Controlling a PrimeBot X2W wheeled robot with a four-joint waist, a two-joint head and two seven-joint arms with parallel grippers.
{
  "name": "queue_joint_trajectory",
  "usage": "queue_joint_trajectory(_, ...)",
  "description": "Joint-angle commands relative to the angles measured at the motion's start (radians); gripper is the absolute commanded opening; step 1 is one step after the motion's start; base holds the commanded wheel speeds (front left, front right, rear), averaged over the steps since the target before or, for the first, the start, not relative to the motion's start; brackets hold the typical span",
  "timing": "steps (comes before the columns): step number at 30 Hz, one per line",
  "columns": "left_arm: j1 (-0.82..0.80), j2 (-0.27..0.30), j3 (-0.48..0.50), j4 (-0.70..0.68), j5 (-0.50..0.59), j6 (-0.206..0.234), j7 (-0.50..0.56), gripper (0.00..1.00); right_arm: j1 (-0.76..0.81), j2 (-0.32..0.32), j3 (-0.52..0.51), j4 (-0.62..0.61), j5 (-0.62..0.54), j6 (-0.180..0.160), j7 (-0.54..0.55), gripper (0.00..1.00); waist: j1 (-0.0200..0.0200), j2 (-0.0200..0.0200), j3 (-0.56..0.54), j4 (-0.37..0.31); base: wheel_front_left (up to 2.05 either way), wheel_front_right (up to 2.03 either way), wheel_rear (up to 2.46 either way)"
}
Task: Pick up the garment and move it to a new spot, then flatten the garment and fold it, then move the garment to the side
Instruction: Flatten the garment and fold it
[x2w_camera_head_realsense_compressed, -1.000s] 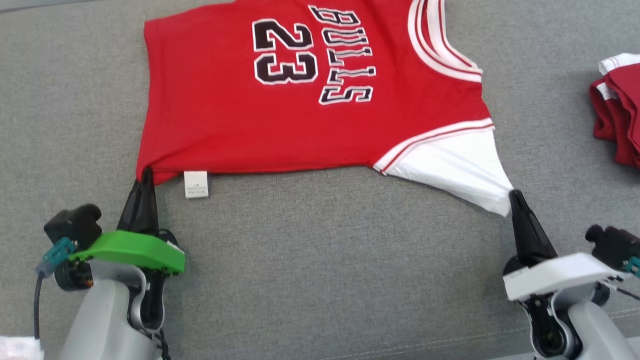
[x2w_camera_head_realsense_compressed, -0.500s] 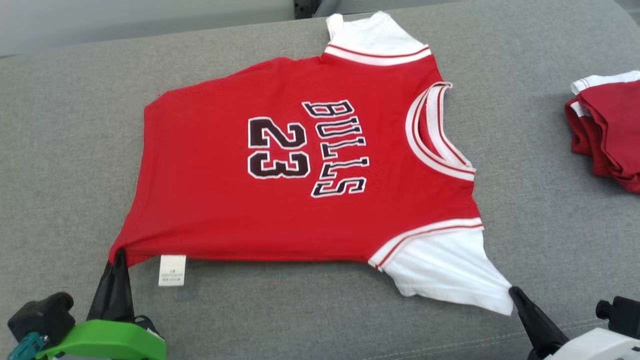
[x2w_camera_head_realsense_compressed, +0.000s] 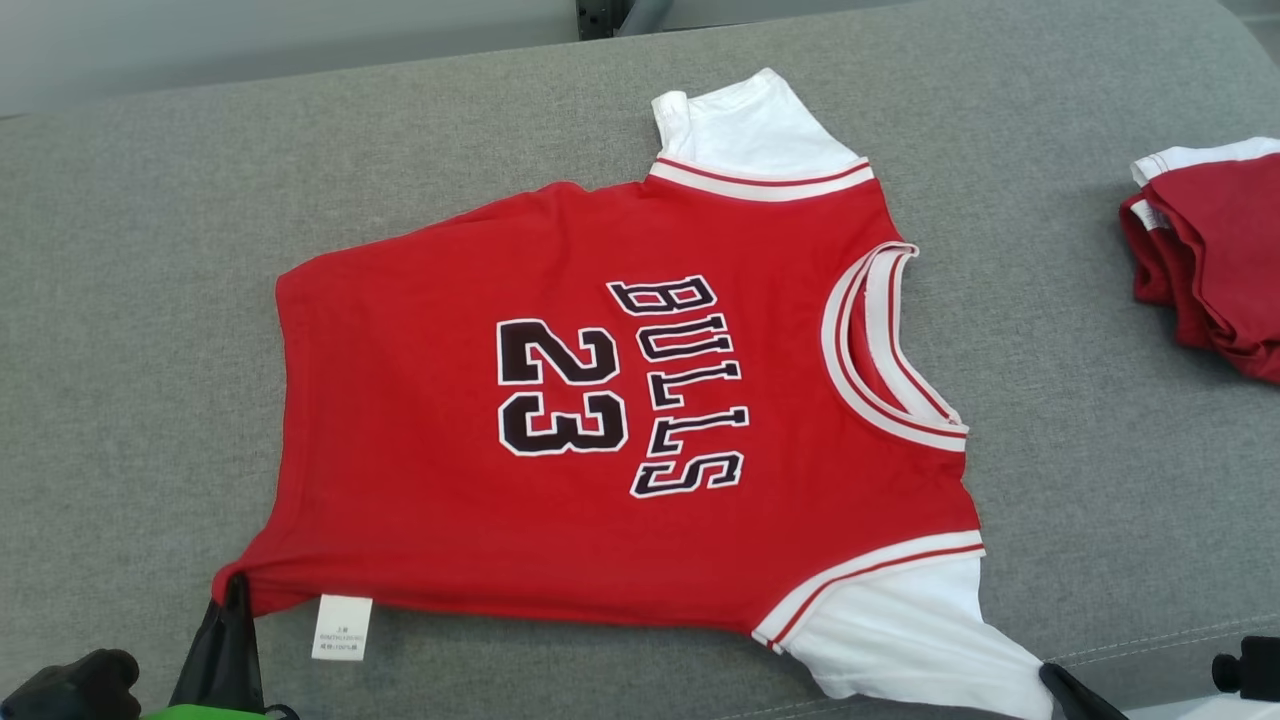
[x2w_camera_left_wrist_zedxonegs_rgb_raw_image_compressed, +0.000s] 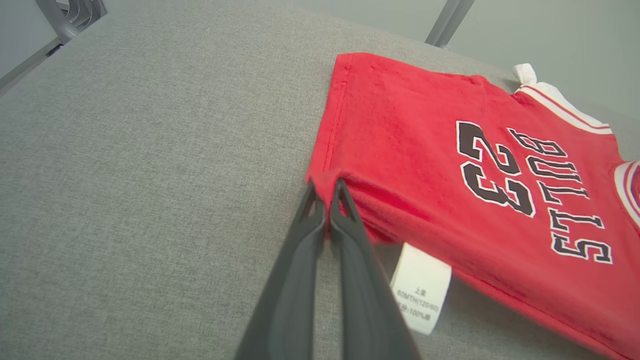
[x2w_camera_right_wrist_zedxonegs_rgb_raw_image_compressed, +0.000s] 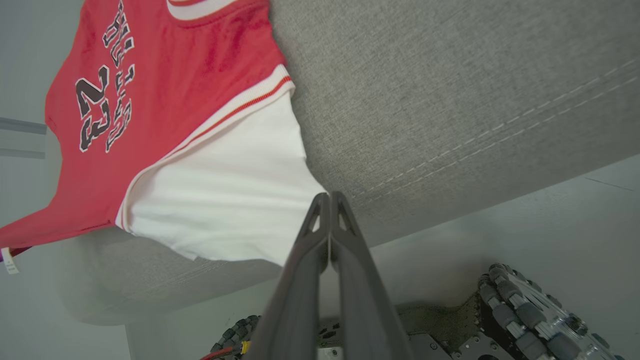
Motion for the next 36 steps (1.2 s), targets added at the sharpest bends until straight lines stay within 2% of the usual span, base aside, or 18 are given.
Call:
queue_joint_trajectory(1,0.004,0.009,-0.001,0.000,-0.002,0.001,0.009,0.00,-0.025,0.004,-0.011,-0.006,-0.010,-0.001,0.019,0.00,0.0001,0.0000,0.007,0.000,0.00,0.00,0.00)
queue_joint_trajectory(6,-0.032,0.026,-0.015,0.010,-0.012,-0.012,0.050,0.00,-0.115,0.011,0.000,-0.009,0.032,-0.001,0.084,0.00,0.0001,0.0000,0.034,0.001,0.00,0.00,0.00)
queue_joint_trajectory(11,-0.085,0.045,-0.014,-0.002,-0.013,-0.025,0.068,0.00,-0.272,0.012,-0.011,-0.012,0.114,-0.001,0.132,0.00,0.0001,0.0000,0.079,0.004,0.00,0.00,0.00)
queue_joint_trajectory(17,-0.158,0.055,-0.018,0.006,-0.011,-0.036,0.073,0.00,-0.470,-0.030,-0.034,0.066,0.115,0.000,0.170,0.00,0.0001,0.0000,0.152,0.018,0.00,0.00,0.00)
queue_joint_trajectory(22,-0.195,0.045,-0.023,0.033,-0.023,-0.045,0.065,0.00,-0.582,-0.045,-0.021,0.148,0.107,0.000,0.157,0.00,0.0001,0.0000,0.197,0.029,0.00,0.00,0.00)
queue_joint_trajectory(32,-0.252,0.015,-0.042,0.113,-0.049,-0.068,0.040,0.00,-0.722,-0.084,0.058,0.288,0.152,0.000,0.049,0.00,0.0001,0.0000,0.241,0.049,0.00,0.00,0.00)
queue_joint_trajectory(33,-0.259,0.015,-0.045,0.122,-0.050,-0.073,0.035,0.25,-0.728,-0.088,0.062,0.294,0.158,0.000,0.031,0.00,0.0001,0.0000,0.242,0.049,0.00,0.00,0.00)
queue_joint_trajectory(34,-0.266,0.014,-0.049,0.129,-0.048,-0.081,0.028,0.57,-0.731,-0.093,0.065,0.300,0.163,0.000,0.013,0.00,0.0001,0.0000,0.241,0.050,0.00,0.00,0.00)
queue_joint_trajectory(35,-0.273,0.011,-0.056,0.138,-0.049,-0.089,0.022,1.00,-0.731,-0.095,0.070,0.305,0.170,0.000,-0.005,0.22,0.0001,0.0000,0.238,0.051,0.00,0.00,0.00)
queue_joint_trajectory(36,-0.279,0.008,-0.062,0.147,-0.047,-0.094,0.014,1.00,-0.729,-0.097,0.073,0.309,0.179,0.000,-0.024,0.61,0.0001,0.0000,0.234,0.051,0.00,0.00,0.00)
